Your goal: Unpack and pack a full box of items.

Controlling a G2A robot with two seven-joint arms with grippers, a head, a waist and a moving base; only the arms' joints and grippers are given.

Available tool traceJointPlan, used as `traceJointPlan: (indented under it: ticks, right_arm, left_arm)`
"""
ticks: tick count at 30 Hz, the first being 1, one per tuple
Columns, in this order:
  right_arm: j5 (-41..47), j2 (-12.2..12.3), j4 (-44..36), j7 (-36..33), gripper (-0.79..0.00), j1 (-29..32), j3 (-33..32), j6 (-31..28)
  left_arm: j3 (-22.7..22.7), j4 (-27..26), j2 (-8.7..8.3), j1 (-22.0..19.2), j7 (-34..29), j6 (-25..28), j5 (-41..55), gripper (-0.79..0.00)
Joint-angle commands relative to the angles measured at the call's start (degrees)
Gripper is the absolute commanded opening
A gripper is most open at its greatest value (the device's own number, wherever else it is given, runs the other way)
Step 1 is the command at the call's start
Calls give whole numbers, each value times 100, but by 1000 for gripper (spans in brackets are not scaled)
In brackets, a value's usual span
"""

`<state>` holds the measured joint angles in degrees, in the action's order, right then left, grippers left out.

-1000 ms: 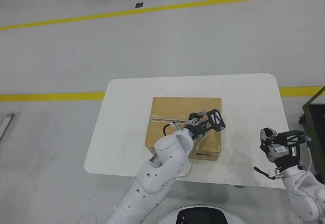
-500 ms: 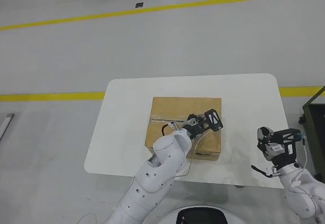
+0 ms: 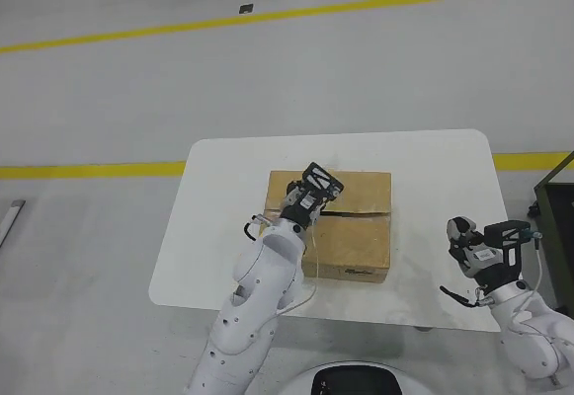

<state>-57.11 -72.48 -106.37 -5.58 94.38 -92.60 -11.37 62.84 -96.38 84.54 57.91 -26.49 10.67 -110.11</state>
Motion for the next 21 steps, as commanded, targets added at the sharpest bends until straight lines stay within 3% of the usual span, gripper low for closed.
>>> traceJointPlan:
  ticks: [1,8,21]
  right_arm:
    - [-3,1,43,-16,-785,-52,31,-20]
    - [-13,4,152,-52,-785,-212,162,-106]
    - [2,25,221,-50,-785,-221,138,-138]
  left_arm:
    - [271,-209,-26,119,-53,-102,110,-785]
    - [1120,-577,-122,267,-91,-306,83,-785]
    - [2363,-511,-283,443,49,-607,-237,-785]
